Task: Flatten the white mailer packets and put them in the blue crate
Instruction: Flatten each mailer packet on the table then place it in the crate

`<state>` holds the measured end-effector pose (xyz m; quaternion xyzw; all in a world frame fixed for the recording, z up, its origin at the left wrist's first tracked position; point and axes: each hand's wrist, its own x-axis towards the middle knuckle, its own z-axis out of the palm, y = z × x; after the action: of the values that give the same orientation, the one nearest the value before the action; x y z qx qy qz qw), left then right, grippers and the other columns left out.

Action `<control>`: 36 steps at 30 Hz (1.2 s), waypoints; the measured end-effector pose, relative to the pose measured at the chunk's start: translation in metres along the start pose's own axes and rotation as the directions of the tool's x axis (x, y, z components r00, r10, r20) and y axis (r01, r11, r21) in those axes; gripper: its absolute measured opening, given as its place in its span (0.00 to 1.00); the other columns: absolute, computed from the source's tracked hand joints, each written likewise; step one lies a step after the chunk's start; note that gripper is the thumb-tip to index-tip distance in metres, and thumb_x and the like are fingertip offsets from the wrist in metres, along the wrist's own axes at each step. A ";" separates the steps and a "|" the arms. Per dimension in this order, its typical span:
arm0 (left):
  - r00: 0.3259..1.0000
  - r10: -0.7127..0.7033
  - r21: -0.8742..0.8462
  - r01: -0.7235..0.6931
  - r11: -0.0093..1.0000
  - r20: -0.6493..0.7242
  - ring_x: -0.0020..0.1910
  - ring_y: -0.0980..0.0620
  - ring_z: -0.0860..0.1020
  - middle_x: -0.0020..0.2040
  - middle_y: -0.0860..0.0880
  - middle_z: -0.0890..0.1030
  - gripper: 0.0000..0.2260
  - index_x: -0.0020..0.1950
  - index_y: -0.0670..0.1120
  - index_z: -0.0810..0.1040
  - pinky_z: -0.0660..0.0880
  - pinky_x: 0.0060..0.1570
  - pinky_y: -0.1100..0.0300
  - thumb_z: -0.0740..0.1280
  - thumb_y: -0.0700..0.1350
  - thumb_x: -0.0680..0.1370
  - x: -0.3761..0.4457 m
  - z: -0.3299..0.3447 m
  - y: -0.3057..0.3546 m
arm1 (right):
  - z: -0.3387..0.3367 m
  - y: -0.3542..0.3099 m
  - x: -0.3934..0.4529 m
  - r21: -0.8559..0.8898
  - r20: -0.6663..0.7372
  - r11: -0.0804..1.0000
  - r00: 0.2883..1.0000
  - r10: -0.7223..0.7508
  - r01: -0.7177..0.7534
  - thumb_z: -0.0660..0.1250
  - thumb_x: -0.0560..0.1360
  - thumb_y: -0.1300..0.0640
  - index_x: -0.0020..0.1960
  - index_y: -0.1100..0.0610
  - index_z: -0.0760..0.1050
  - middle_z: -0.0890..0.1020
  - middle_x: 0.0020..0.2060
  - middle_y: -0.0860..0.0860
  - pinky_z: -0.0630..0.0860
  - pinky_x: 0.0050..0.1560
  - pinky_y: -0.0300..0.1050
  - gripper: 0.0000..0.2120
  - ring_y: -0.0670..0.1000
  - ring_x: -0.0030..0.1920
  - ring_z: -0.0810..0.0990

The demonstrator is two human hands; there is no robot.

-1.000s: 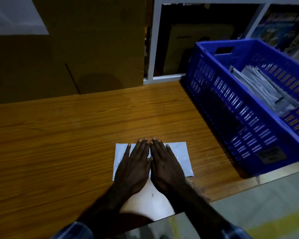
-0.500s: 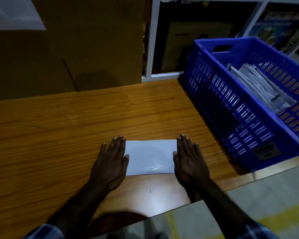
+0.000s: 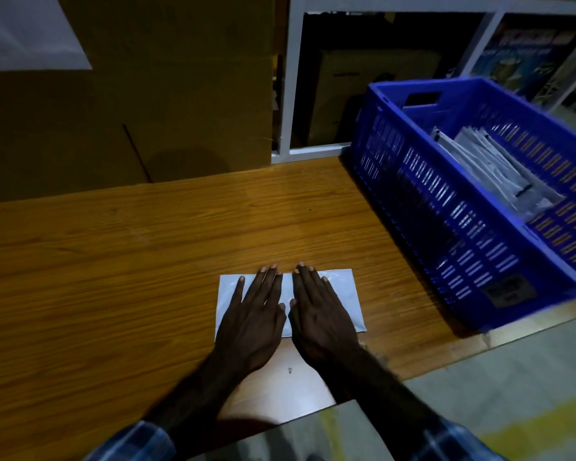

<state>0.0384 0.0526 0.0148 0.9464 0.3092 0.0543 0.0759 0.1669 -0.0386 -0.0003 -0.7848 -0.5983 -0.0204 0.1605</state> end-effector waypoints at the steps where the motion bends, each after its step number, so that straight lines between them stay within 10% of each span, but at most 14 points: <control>1: 1.000 -0.002 0.000 0.002 1.000 -0.002 0.77 0.48 0.59 0.77 0.44 0.61 0.28 0.77 0.41 0.61 0.57 0.69 0.44 0.37 0.53 0.83 0.000 -0.001 0.001 | 0.000 -0.001 0.000 0.006 -0.012 1.000 1.000 -0.003 0.003 0.50 0.84 0.54 0.77 0.66 0.58 0.58 0.78 0.60 0.60 0.75 0.56 0.25 0.57 0.79 0.55; 17: 0.981 -0.186 -0.012 0.187 0.982 0.052 0.77 0.56 0.38 0.79 0.54 0.41 0.35 0.80 0.50 0.41 0.34 0.74 0.54 0.29 0.64 0.76 -0.042 -0.014 -0.077 | -0.028 0.065 -0.030 -0.168 0.074 0.975 0.984 0.159 -0.145 0.40 0.83 0.44 0.78 0.67 0.56 0.54 0.78 0.61 0.47 0.78 0.56 0.33 0.59 0.79 0.54; 26: 1.000 0.012 -0.061 -0.012 0.998 0.003 0.79 0.50 0.52 0.79 0.47 0.55 0.26 0.79 0.44 0.54 0.49 0.73 0.46 0.40 0.53 0.84 -0.014 -0.008 -0.008 | -0.015 -0.001 -0.015 0.006 -0.049 0.995 0.994 -0.095 0.095 0.53 0.84 0.56 0.75 0.69 0.61 0.61 0.76 0.65 0.60 0.74 0.62 0.24 0.61 0.77 0.58; 36: 0.997 -0.074 -0.139 0.071 0.988 -0.022 0.78 0.53 0.53 0.78 0.54 0.56 0.28 0.79 0.53 0.59 0.47 0.76 0.48 0.43 0.60 0.81 -0.027 -0.010 -0.055 | -0.030 0.056 -0.026 -0.124 0.021 0.978 0.985 0.173 -0.169 0.49 0.82 0.50 0.74 0.66 0.66 0.69 0.72 0.64 0.60 0.73 0.60 0.28 0.63 0.72 0.68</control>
<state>-0.0161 0.0812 0.0130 0.9262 0.3399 0.0857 0.1391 0.2174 -0.0844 0.0095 -0.8419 -0.5286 -0.0305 0.1040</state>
